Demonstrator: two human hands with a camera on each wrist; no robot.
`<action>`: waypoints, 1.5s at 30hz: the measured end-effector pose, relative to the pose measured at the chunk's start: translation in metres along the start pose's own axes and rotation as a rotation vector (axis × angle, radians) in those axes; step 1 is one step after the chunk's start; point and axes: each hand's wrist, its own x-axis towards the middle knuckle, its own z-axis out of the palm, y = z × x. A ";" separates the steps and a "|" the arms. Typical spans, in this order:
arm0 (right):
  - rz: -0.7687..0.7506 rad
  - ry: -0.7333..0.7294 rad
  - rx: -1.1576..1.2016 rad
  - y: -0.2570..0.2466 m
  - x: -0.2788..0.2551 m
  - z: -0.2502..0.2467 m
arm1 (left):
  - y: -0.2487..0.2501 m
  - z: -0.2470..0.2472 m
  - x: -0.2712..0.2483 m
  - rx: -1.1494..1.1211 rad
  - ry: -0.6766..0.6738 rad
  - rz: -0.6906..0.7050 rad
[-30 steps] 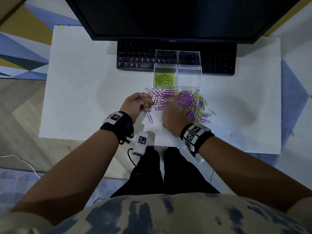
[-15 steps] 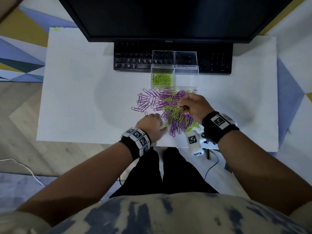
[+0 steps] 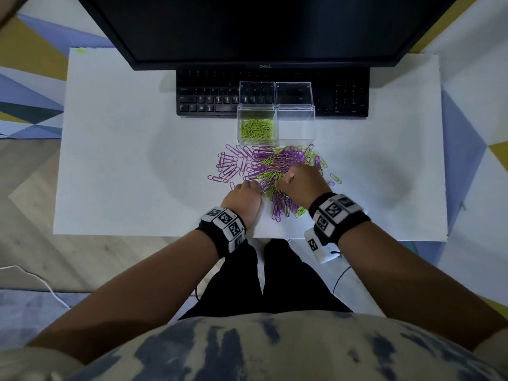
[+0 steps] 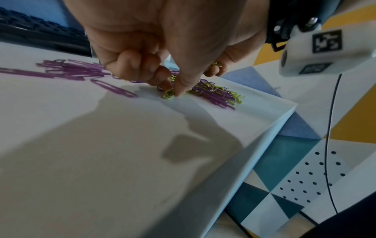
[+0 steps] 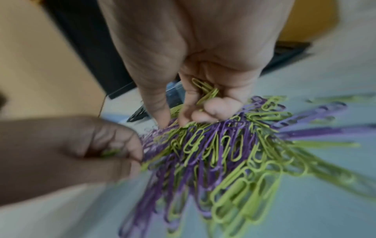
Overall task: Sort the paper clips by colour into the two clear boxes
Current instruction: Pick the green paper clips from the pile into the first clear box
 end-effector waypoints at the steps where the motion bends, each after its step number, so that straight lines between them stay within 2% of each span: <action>1: -0.011 0.009 -0.071 -0.002 -0.001 0.004 | -0.001 0.000 0.001 0.032 0.012 0.016; 3: -0.026 0.019 -0.152 -0.005 -0.001 0.012 | -0.003 -0.001 0.001 0.091 0.030 0.053; 6: -0.040 0.026 -0.133 -0.008 -0.001 0.018 | -0.010 -0.003 0.000 0.109 0.028 0.083; 9: -0.036 -0.012 -0.067 -0.008 -0.001 0.016 | -0.017 -0.003 -0.002 0.144 -0.001 0.104; 11: 0.000 -0.034 0.056 -0.006 -0.002 0.012 | -0.019 -0.004 -0.002 0.150 -0.037 0.114; 13: 0.040 -0.067 0.161 -0.003 -0.002 0.004 | -0.021 -0.008 -0.004 0.085 -0.041 0.114; 16: 0.027 -0.121 0.263 -0.002 -0.001 -0.015 | -0.024 -0.014 -0.005 -0.152 -0.027 0.085; 18: 0.034 -0.153 0.359 -0.006 -0.001 -0.028 | -0.028 -0.017 -0.004 -0.304 0.018 0.073; 21: 0.043 -0.194 0.522 -0.015 0.005 -0.046 | -0.031 -0.022 -0.002 -0.399 0.093 0.066; 23: 0.009 -0.148 0.541 -0.024 0.014 -0.056 | -0.032 -0.028 0.000 -0.454 0.144 0.038; 27: -0.130 0.065 0.405 -0.050 0.044 -0.060 | -0.036 -0.042 0.007 -0.476 0.243 -0.011; 29: -0.169 0.126 0.294 -0.066 0.058 -0.056 | -0.038 -0.051 0.012 -0.498 0.289 -0.024; 31: -0.212 0.125 0.138 -0.079 0.069 -0.051 | -0.040 -0.061 0.019 -0.507 0.321 -0.040; 35: -0.285 0.019 -0.137 -0.094 0.080 -0.044 | -0.043 -0.082 0.033 -0.470 0.381 -0.058; 39: -0.281 0.012 -0.074 -0.089 0.078 -0.043 | -0.039 -0.100 0.051 -0.372 0.370 -0.014; 45: -0.295 0.232 0.254 -0.057 0.044 -0.046 | -0.016 -0.120 0.086 -0.127 0.247 0.102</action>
